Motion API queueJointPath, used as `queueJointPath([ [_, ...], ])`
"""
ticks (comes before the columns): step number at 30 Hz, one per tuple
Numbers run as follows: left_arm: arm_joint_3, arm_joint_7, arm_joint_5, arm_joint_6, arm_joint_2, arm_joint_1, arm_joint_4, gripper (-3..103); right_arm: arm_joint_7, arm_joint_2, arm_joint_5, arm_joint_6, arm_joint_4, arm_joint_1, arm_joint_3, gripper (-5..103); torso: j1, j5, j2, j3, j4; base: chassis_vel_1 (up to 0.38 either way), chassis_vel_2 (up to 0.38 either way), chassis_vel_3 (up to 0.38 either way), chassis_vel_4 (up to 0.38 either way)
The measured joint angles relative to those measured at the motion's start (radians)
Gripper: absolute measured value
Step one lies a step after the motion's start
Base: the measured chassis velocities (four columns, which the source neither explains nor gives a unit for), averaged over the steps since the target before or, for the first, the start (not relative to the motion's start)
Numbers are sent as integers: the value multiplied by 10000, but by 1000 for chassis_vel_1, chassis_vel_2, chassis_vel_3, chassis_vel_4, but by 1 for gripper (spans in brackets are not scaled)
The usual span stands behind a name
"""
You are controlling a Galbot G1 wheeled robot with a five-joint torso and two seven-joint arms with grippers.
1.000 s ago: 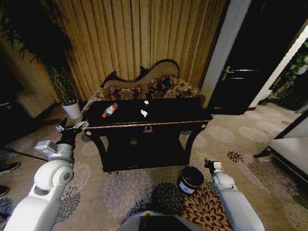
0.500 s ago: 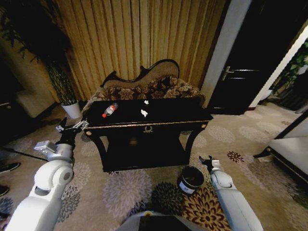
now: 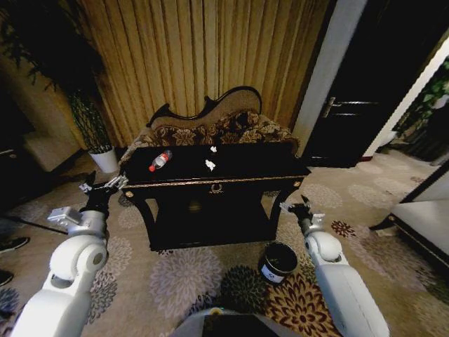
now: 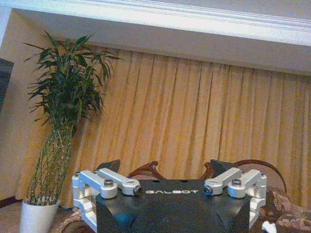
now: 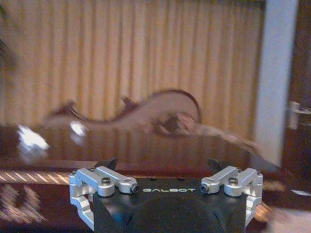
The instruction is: Move to the front of the table and place the trash on the table into the trash bin.
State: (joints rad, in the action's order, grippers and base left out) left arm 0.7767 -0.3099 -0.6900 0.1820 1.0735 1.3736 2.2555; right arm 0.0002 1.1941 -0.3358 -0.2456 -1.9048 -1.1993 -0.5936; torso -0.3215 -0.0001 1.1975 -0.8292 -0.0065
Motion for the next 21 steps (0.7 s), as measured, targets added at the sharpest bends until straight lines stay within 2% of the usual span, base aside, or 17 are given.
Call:
queueJointPath([
  [3, 2, 12, 31, -1, 4, 78, 52, 100, 0, 103, -484, -335, -735, 8, 232, 100, 0, -2, 0, 0, 0, 0, 0, 0, 0],
  [6, 29, 39, 34, -15, -29, 120, 57, 100, 0, 129, -626, -374, -903, 8, 346, 100, 0, -2, 0, 0, 0, 0, 0, 0, 0],
  [21, -20, 207, 111, -138, 33, 47, -109, 100, -1, 233, -406, -94, -885, -19, 403, 100, 4, 0, 0, 1, -2, -20, 32, 17, -33],
])
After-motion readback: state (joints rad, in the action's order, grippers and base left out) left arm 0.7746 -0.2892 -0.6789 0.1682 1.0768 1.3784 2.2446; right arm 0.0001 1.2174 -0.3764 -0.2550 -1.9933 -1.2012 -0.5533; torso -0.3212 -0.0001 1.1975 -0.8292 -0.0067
